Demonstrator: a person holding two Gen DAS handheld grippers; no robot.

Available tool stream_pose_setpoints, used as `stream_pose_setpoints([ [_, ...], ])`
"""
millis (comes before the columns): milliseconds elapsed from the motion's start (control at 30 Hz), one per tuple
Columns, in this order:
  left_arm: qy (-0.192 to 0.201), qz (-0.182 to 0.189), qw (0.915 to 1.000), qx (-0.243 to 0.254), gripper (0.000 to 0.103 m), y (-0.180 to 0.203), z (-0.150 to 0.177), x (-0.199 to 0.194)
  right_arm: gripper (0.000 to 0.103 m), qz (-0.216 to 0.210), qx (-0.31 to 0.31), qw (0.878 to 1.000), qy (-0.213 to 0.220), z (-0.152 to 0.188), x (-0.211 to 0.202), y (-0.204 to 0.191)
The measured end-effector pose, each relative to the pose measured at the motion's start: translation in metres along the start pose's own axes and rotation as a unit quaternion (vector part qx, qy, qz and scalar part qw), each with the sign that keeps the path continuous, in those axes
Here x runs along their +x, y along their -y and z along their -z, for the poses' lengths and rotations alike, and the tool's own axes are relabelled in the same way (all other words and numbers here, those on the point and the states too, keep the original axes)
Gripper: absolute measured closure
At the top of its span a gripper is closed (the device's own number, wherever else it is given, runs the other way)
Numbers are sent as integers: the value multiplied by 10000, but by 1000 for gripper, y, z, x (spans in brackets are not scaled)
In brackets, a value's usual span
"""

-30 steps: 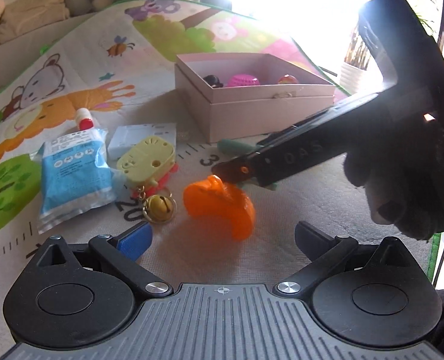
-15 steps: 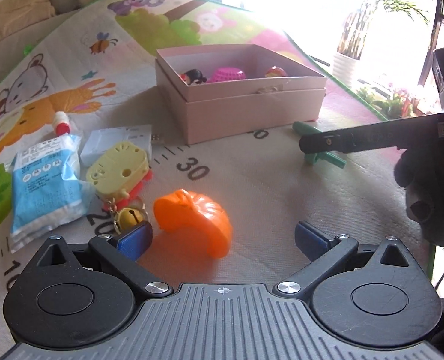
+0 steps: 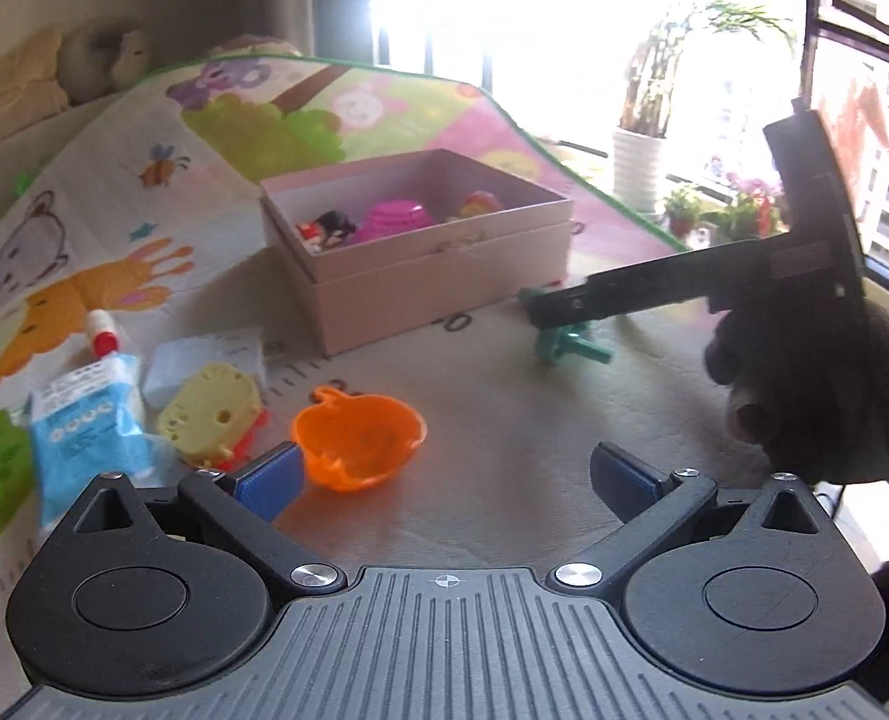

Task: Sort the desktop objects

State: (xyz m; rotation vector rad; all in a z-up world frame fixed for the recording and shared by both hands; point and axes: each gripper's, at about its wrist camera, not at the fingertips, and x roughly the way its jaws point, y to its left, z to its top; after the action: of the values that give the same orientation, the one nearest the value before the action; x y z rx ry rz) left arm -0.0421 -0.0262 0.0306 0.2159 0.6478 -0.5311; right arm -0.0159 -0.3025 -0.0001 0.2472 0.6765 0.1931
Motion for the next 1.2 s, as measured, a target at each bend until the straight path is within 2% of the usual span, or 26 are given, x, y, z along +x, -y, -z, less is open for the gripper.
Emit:
stream_pose_setpoints([
  [67,-229,-375,9988,-217,0,-11,-3,15,5,-3,-50,10000,8,1,0,-2],
  [167,-385,-573,9961,-543,0,-18,-8,35,5,40,-186,9998,45,1,-2,-6],
  [300,-274,-691,9960,-497,0,-13,-19,49,5,75,-407,9991,109,3,-4,-12],
  [400,-405,-927,9938,-462,0,-11,-22,62,5,106,-425,9990,103,3,-4,-13],
  [500,-499,-832,9937,-567,1,-12,-21,66,5,110,-390,9992,74,3,-3,-12],
  [600,-551,-777,9935,-618,11,-13,-21,68,5,177,-430,9989,-33,3,1,-14],
  [667,-539,-789,9931,-683,13,-14,-22,68,5,231,-497,9985,-68,4,2,-16],
  [767,-497,-853,9928,-684,22,-17,-22,66,5,280,-635,9976,-76,4,1,-20],
  [833,-473,-867,9931,-633,34,-19,-21,64,5,347,-811,9960,-154,5,2,-24],
  [900,-458,-901,9936,-509,38,-20,-20,60,5,364,-1097,9929,-275,6,1,-30],
  [1033,-437,-992,9934,-368,37,-27,-15,53,5,310,-1705,9842,-367,7,-3,-40],
  [1100,-419,-907,9943,-381,36,-29,-14,51,5,279,-1818,9823,-364,4,-2,-41],
  [1200,-433,-758,9949,-505,28,-31,-14,51,5,206,-1784,9827,-460,-3,5,-37],
])
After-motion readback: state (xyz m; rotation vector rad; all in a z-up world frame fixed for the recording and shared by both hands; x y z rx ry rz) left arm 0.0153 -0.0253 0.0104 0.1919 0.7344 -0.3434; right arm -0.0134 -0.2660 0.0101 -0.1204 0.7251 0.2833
